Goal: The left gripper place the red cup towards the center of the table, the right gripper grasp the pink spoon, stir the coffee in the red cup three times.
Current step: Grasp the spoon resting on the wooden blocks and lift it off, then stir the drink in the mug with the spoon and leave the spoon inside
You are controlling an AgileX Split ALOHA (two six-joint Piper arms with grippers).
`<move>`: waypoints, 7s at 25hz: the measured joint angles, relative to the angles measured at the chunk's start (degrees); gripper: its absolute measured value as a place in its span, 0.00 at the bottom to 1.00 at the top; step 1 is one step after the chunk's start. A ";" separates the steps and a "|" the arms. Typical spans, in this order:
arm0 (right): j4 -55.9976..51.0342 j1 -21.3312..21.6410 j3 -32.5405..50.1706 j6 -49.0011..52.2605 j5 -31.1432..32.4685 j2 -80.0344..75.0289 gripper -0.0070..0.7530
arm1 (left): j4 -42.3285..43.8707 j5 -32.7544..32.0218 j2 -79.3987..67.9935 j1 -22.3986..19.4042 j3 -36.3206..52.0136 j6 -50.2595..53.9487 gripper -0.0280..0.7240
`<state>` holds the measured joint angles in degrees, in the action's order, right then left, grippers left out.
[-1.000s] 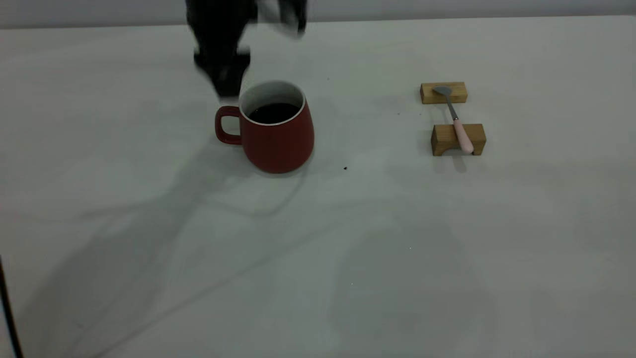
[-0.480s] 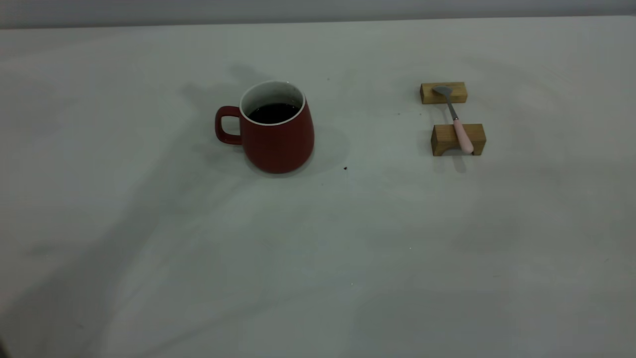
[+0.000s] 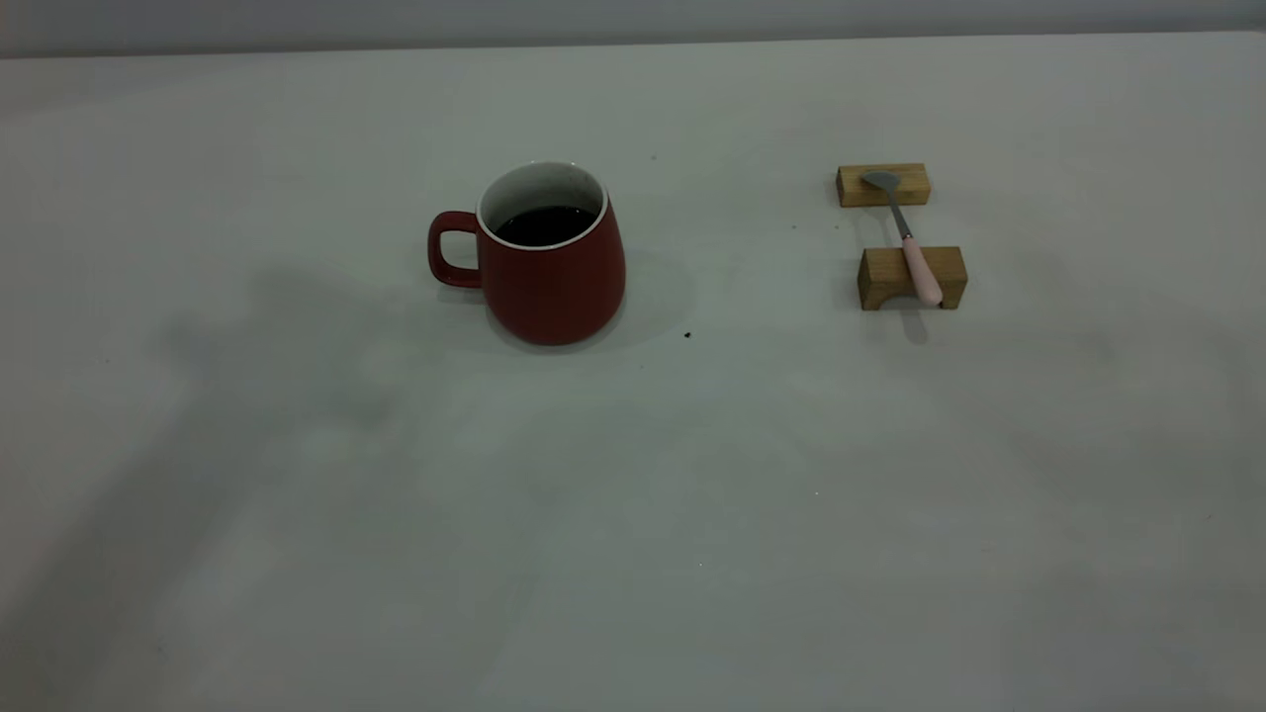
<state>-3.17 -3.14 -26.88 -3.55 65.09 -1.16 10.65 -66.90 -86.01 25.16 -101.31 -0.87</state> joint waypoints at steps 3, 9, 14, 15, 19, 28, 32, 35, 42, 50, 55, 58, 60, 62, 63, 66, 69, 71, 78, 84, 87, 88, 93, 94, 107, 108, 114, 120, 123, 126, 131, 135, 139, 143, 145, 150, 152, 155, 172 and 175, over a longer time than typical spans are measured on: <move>0.00 0.00 0.00 0.00 0.00 0.00 0.32 | -1.74 0.00 10.68 0.00 13.78 2.18 0.40; 0.00 0.00 0.00 0.00 0.00 0.00 0.32 | -3.55 0.00 34.66 -2.08 40.21 2.86 0.40; -0.01 0.00 0.00 0.00 0.00 0.00 0.32 | -4.18 0.00 51.65 -14.79 56.62 3.68 0.40; -0.01 0.00 0.00 0.00 0.00 0.00 0.32 | -4.18 0.00 54.38 -16.40 58.74 3.85 0.40; -0.01 0.00 0.00 0.00 0.00 0.00 0.32 | -4.29 0.23 66.75 -21.22 64.30 6.82 0.40; -0.01 0.00 0.00 0.00 0.00 0.00 0.32 | -4.64 2.68 83.87 -22.99 72.09 8.73 0.40; -0.01 0.00 0.00 0.00 0.00 0.00 0.32 | -4.64 2.56 86.74 -22.99 72.62 8.44 0.39; -0.01 0.00 0.00 0.00 0.00 0.00 0.32 | -4.66 2.06 87.09 -22.99 73.24 8.44 0.39; -0.01 0.00 0.00 0.00 0.00 0.00 0.32 | -4.61 1.94 87.09 -22.99 73.29 8.44 0.39; -0.01 0.00 0.00 0.00 0.00 0.00 0.32 | -4.61 1.89 87.09 -22.99 73.29 8.44 0.39; -1.33 0.00 0.00 0.06 -0.07 0.00 0.32 | -4.61 1.89 87.09 -22.99 73.29 8.44 0.39; -0.77 0.00 -1.34 0.43 -0.94 -0.93 0.33 | -4.61 1.89 87.09 -22.99 73.29 8.44 0.39; 0.43 0.00 -4.09 0.90 -1.37 -4.51 0.34 | -4.61 1.89 87.09 -22.99 73.29 8.44 0.39; 1.66 0.00 -6.89 1.05 -3.09 -11.34 0.39 | -4.61 1.89 87.09 -22.99 73.29 8.44 0.39; 1.81 0.00 -8.36 1.13 -4.35 -14.85 0.43 | -4.61 1.89 87.09 -22.99 73.29 8.44 0.39; 1.81 0.00 -12.01 1.24 -9.96 -28.34 0.58 | -4.61 1.89 87.09 -22.99 73.29 8.44 0.39; 1.85 0.00 -15.65 1.28 -14.62 -43.36 0.75 | -4.61 1.89 87.09 -22.99 73.29 8.44 0.39; 1.28 0.00 -18.48 1.22 -16.67 -52.41 0.82 | -4.61 1.89 87.09 -22.99 73.29 8.44 0.39; -1.76 -2.97 -27.77 -2.16 -23.90 -83.68 0.87 | -4.61 1.89 87.09 -22.99 73.33 8.44 0.39; -2.25 -8.20 -39.58 -2.36 -25.88 -106.55 0.87 | -4.61 1.89 87.09 -22.99 73.35 8.44 0.39; -2.43 -10.15 -46.77 -2.36 -24.39 -116.92 0.87 | -4.61 1.89 87.09 -22.99 73.35 8.44 0.39; -2.57 -10.64 -49.26 -2.36 -23.61 -119.36 0.87 | -4.61 1.89 87.09 -22.99 73.35 8.44 0.39; -2.70 -11.65 -58.11 -2.36 -19.79 -128.48 0.87 | -4.61 1.89 87.09 -22.99 73.35 8.44 0.39; -2.70 -11.86 -58.91 -2.31 -19.60 -129.46 0.87 | -4.61 1.89 87.09 -22.99 73.35 8.39 0.39; -2.95 -13.51 -60.59 -0.81 -22.49 -135.38 0.86 | -4.57 1.89 87.09 -22.99 73.35 8.39 0.39; -2.95 -13.51 -60.59 -0.76 -22.93 -135.69 0.86 | -4.57 1.89 87.09 -22.99 73.35 8.39 0.39; -2.90 -13.51 -60.65 -0.16 -24.91 -136.91 0.83 | -4.57 1.89 87.09 -22.99 73.35 8.39 0.39; -2.44 -13.51 -60.65 1.36 -25.37 -138.66 0.74 | -4.57 1.89 87.09 -22.99 73.35 8.39 0.39; -0.79 -13.51 -60.65 2.94 -25.37 -138.75 0.63 | -4.57 1.89 87.09 -22.99 73.35 8.45 0.39; 1.78 -13.51 -61.27 5.09 -24.82 -138.75 0.43 | -4.57 1.89 87.09 -22.99 73.35 8.45 0.39; 6.08 -13.51 -63.79 7.60 -19.39 -138.07 0.18 | -4.57 1.89 87.09 -22.99 73.35 8.45 0.39; 3.90 -13.82 -67.54 8.00 -12.35 -134.62 0.18 | -4.57 1.89 87.09 -22.99 73.35 8.45 0.39; -9.74 -15.38 -73.62 8.63 -6.09 -130.99 0.18 | -4.57 1.89 87.09 -22.99 73.35 8.45 0.39; -29.56 -18.27 -78.42 10.31 -4.60 -130.42 0.18 | -4.57 1.89 87.09 -22.99 73.35 8.45 0.39; -39.56 -19.71 -79.15 12.70 -6.10 -130.42 0.18 | -4.57 1.89 87.09 -22.99 73.35 8.45 0.39; -58.22 -21.75 -79.41 29.65 -9.20 -130.73 0.18 | -4.57 1.89 87.09 -22.99 73.35 8.45 0.39; -62.28 -22.03 -79.41 41.15 -9.61 -131.26 0.18 | -4.57 1.89 87.09 -22.99 73.35 8.45 0.39; -63.95 -22.54 -79.41 53.66 -9.93 -132.36 0.18 | -4.57 1.89 87.09 -22.99 73.35 8.45 0.39; -76.28 -24.84 -79.41 61.37 -18.00 -144.35 0.18 | -4.57 1.89 87.09 -22.99 73.35 8.39 0.39; -81.00 -24.84 -79.41 54.84 -18.70 -146.45 0.18 | -4.57 1.89 87.09 -22.99 73.35 8.39 0.39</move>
<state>-84.17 -27.98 -106.30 51.29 46.38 -147.61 6.08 -65.02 1.07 2.17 -27.96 7.52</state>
